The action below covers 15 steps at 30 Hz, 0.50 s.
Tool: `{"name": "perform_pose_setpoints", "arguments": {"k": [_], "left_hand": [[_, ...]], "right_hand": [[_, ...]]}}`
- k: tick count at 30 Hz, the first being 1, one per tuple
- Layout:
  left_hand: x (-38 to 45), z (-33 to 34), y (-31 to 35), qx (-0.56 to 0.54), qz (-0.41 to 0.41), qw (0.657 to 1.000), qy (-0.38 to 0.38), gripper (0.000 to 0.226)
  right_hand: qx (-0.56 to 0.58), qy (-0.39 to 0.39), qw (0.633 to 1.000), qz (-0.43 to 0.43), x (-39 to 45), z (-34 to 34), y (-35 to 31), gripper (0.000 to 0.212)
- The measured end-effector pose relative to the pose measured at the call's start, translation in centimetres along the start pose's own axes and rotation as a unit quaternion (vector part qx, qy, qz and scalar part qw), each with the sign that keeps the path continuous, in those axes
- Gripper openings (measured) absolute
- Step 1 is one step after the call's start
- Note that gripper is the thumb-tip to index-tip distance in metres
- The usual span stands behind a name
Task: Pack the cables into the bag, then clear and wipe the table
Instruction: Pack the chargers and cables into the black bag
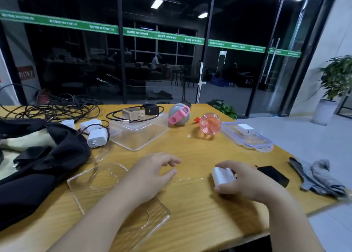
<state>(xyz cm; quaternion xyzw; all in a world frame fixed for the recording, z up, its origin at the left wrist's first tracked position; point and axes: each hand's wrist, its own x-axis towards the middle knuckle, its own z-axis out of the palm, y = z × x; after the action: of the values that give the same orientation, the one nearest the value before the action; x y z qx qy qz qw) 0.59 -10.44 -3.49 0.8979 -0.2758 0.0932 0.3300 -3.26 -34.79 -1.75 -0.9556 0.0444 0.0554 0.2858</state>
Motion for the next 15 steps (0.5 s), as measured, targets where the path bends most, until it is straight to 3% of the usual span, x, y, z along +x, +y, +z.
{"name": "perform_pose_setpoints", "arguments": {"k": [3, 8, 15], "left_hand": [[0.9, 0.1, 1.7, 0.043, 0.044, 0.998, 0.006, 0.023], [5.3, 3.1, 5.8, 0.208, 0.117, 0.969, -0.069, 0.031], [10.5, 8.9, 9.5, 0.166, 0.131, 0.969, -0.13, 0.053]], "right_hand": [[0.023, 0.042, 0.999, -0.008, -0.1, -0.2, 0.1, 0.066], [0.088, 0.147, 0.984, -0.056, 0.5, -1.6, 1.8, 0.068], [0.114, 0.293, 0.947, -0.059, 0.5, -4.1, 5.7, 0.053]]}}
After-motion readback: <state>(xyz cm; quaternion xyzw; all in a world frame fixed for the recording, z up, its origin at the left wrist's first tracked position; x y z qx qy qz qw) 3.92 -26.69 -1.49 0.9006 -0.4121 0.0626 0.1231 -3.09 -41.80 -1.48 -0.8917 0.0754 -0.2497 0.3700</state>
